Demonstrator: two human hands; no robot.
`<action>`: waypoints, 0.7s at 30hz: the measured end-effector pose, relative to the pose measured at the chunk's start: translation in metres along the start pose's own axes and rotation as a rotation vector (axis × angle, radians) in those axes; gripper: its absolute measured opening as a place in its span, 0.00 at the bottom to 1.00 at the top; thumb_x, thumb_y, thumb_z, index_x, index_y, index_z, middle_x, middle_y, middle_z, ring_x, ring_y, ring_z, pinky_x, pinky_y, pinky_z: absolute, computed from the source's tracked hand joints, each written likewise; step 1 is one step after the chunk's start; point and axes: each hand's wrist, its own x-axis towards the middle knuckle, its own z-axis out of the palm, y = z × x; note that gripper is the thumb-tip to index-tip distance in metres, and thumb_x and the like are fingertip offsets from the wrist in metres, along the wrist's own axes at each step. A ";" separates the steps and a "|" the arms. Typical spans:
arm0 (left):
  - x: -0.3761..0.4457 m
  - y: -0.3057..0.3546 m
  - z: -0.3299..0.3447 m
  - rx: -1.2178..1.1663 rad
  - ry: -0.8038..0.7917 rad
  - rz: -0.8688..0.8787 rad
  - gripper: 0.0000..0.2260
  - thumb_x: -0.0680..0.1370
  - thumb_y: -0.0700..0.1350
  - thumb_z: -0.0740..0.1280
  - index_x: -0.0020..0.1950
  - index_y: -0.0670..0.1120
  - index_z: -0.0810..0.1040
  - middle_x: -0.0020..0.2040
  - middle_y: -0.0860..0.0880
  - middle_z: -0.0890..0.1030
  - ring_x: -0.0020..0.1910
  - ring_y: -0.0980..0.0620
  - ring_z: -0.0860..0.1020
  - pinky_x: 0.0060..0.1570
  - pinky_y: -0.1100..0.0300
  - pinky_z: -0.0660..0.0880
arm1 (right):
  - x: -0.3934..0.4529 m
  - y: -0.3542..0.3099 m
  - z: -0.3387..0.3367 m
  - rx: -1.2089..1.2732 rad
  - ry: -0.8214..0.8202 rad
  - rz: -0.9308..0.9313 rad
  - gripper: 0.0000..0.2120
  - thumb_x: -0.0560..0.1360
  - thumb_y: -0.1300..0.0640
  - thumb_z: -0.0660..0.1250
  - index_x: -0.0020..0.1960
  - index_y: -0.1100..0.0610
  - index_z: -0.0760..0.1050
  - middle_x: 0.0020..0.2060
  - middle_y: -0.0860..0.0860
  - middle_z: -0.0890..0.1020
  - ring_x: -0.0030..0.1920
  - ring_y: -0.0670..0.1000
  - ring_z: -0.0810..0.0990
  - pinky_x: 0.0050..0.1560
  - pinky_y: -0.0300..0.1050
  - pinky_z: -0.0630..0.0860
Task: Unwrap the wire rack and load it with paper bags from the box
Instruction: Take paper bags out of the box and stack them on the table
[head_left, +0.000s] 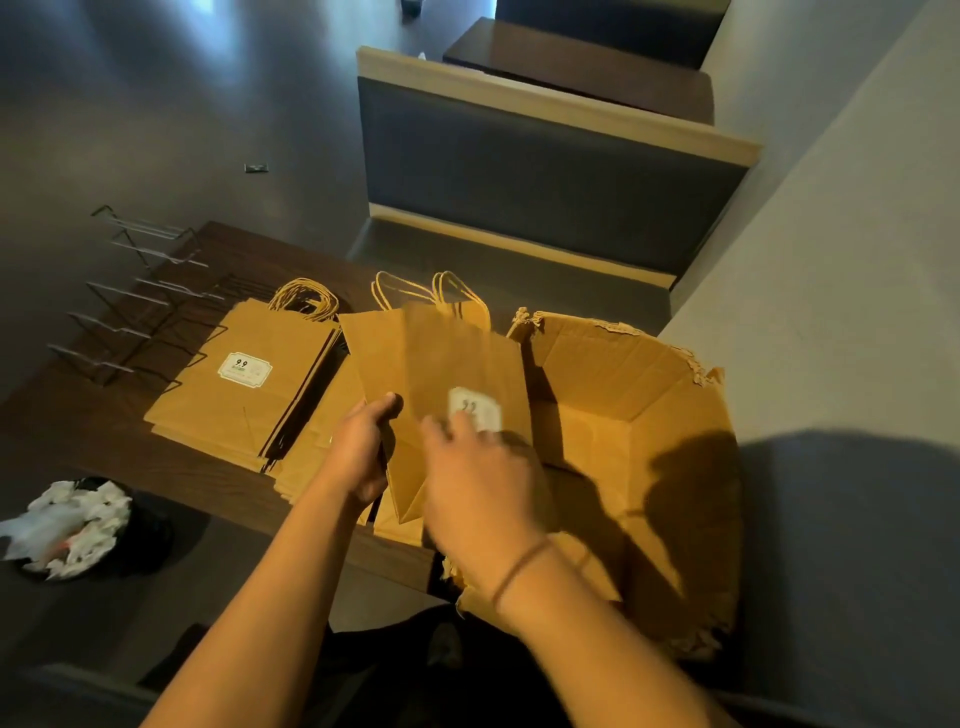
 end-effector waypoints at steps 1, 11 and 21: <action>0.000 0.000 -0.002 0.003 0.012 0.006 0.11 0.83 0.45 0.63 0.62 0.40 0.78 0.51 0.39 0.85 0.45 0.46 0.83 0.45 0.55 0.82 | 0.003 -0.014 0.021 0.005 -0.022 -0.031 0.31 0.80 0.58 0.65 0.78 0.55 0.57 0.68 0.56 0.68 0.63 0.60 0.75 0.53 0.55 0.78; -0.004 -0.005 -0.022 -0.232 -0.110 -0.077 0.28 0.83 0.65 0.56 0.68 0.44 0.76 0.60 0.42 0.84 0.54 0.44 0.85 0.48 0.51 0.82 | 0.025 -0.020 0.078 -0.009 0.046 -0.128 0.32 0.77 0.56 0.70 0.77 0.52 0.61 0.67 0.55 0.70 0.66 0.61 0.69 0.64 0.59 0.71; 0.009 -0.006 -0.034 -0.069 -0.109 -0.020 0.14 0.83 0.33 0.62 0.68 0.44 0.72 0.60 0.40 0.84 0.52 0.46 0.86 0.45 0.54 0.84 | 0.063 0.086 0.043 0.655 0.114 0.465 0.38 0.77 0.40 0.69 0.80 0.47 0.56 0.76 0.49 0.65 0.76 0.53 0.65 0.73 0.56 0.68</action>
